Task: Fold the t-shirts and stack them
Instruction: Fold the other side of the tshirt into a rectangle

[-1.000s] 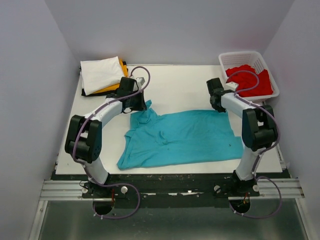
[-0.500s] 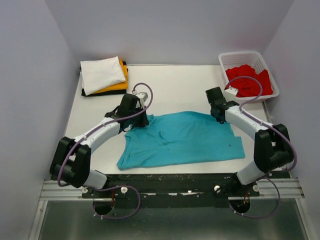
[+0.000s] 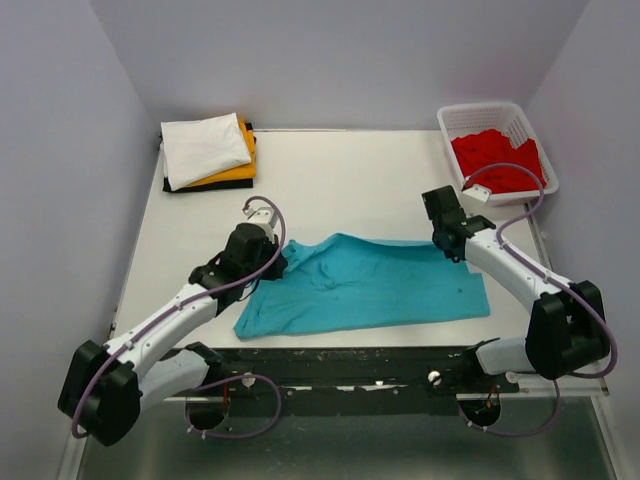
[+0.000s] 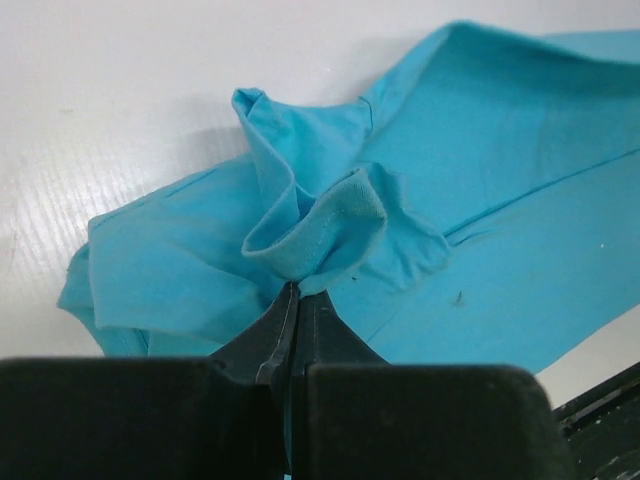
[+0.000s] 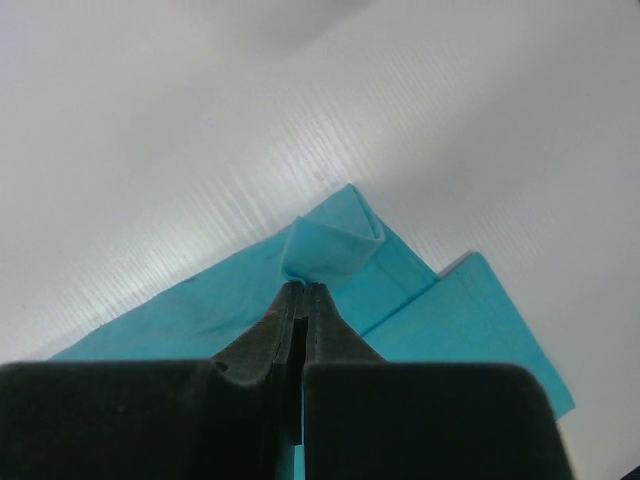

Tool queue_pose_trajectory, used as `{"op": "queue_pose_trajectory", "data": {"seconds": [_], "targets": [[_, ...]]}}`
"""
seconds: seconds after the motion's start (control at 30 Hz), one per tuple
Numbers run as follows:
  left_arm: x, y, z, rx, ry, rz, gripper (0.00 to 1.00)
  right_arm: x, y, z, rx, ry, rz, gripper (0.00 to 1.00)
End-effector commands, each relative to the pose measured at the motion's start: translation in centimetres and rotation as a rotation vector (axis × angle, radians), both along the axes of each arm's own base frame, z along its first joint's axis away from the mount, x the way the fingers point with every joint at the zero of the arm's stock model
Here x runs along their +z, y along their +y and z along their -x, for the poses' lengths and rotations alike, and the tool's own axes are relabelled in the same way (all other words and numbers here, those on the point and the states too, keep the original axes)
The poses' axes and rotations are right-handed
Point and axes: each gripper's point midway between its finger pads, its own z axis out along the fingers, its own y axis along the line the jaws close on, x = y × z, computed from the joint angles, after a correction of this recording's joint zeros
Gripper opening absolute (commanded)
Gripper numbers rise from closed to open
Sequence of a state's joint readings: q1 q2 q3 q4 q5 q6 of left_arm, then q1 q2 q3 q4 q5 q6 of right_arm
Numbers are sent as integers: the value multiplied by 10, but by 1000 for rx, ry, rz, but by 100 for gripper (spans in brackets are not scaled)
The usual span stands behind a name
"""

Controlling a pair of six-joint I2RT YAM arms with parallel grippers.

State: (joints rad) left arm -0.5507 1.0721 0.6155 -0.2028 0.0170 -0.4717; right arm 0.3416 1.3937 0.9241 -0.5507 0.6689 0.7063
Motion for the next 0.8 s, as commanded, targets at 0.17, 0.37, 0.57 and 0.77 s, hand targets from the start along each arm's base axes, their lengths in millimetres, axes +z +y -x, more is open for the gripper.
{"op": "queue_pose_trajectory", "data": {"seconds": [0.17, 0.37, 0.57, 0.77], "targets": [[20, 37, -10, 232, -178, 28, 0, 7, -25, 13, -69, 15, 111, 1], [29, 40, -19, 277, -203, 41, 0, 6, -37, 2, -109, 33, 148, 1], [18, 47, -12, 327, -191, 73, 0, 1, -33, 2, -75, 55, 121, 1], [10, 49, 6, 331, -162, 135, 0, -1, -30, 14, -49, 63, 85, 1]]}}
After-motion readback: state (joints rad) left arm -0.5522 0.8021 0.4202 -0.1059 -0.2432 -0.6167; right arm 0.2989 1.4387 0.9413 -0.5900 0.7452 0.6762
